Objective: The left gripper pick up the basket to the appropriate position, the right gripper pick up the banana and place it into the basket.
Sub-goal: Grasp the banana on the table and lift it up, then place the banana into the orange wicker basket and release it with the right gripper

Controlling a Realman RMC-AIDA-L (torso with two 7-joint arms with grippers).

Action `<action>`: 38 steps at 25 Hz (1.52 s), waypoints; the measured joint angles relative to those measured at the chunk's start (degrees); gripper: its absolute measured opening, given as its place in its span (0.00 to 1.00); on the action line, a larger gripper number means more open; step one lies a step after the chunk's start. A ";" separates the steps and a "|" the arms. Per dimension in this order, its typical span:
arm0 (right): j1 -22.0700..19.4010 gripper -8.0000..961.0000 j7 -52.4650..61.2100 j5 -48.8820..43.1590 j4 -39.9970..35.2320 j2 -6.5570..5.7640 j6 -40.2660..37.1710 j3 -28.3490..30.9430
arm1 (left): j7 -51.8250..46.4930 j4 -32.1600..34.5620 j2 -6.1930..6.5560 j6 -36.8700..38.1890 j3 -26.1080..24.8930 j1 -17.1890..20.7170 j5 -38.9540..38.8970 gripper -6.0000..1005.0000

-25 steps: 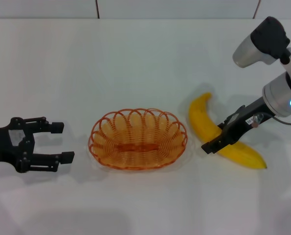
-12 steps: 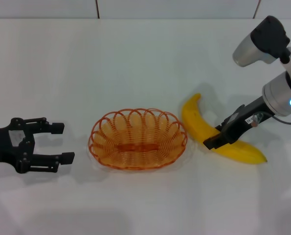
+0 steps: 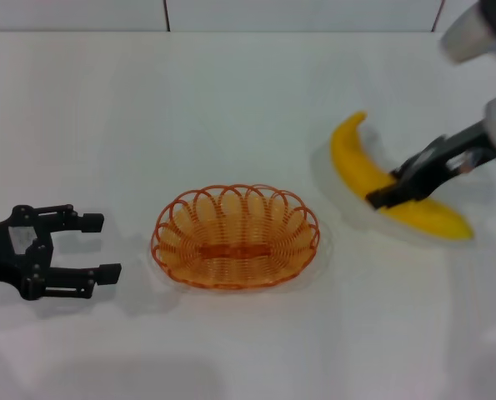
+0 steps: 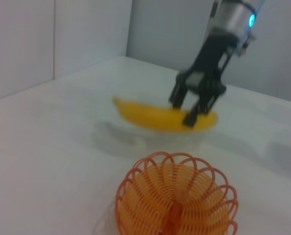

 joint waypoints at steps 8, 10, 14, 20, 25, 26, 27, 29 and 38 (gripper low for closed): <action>-4.00 0.54 -8.65 11.39 -16.01 0.24 -13.84 5.35 | 0.12 -0.10 0.17 0.01 0.00 0.45 0.00 0.85; -4.23 0.55 -12.94 18.43 -16.75 0.29 -18.61 4.26 | 0.16 -0.10 0.17 0.01 0.00 0.50 0.00 0.85; -4.18 0.55 -16.60 24.53 -17.33 0.42 -20.61 -0.98 | 0.30 -0.13 0.05 -0.01 0.00 0.35 0.03 0.84; -3.40 0.56 -18.12 25.53 -15.84 0.54 -11.47 -14.00 | 1.24 -0.20 -0.36 -0.03 0.00 0.08 0.28 0.84; -1.63 0.57 -18.88 25.19 -12.16 0.45 -2.04 -22.31 | 1.71 -0.30 -0.42 -0.03 0.74 0.10 0.91 0.84; -1.31 0.57 -19.19 25.22 -11.39 0.46 -0.87 -23.09 | 1.73 -0.45 -0.42 -0.03 0.83 0.10 1.45 0.84; -1.14 0.58 -19.58 25.31 -10.70 0.49 0.14 -23.55 | 1.74 -0.61 -0.42 -0.03 0.87 0.08 2.02 0.84; -1.03 0.58 -20.55 25.58 -9.63 0.53 1.77 -24.00 | 1.76 -1.22 -0.42 -0.03 0.91 -0.06 3.25 0.84; 0.03 0.60 -25.33 28.75 -3.40 0.60 5.80 -24.77 | 2.41 -1.81 -0.39 -0.10 0.53 -0.53 3.76 0.84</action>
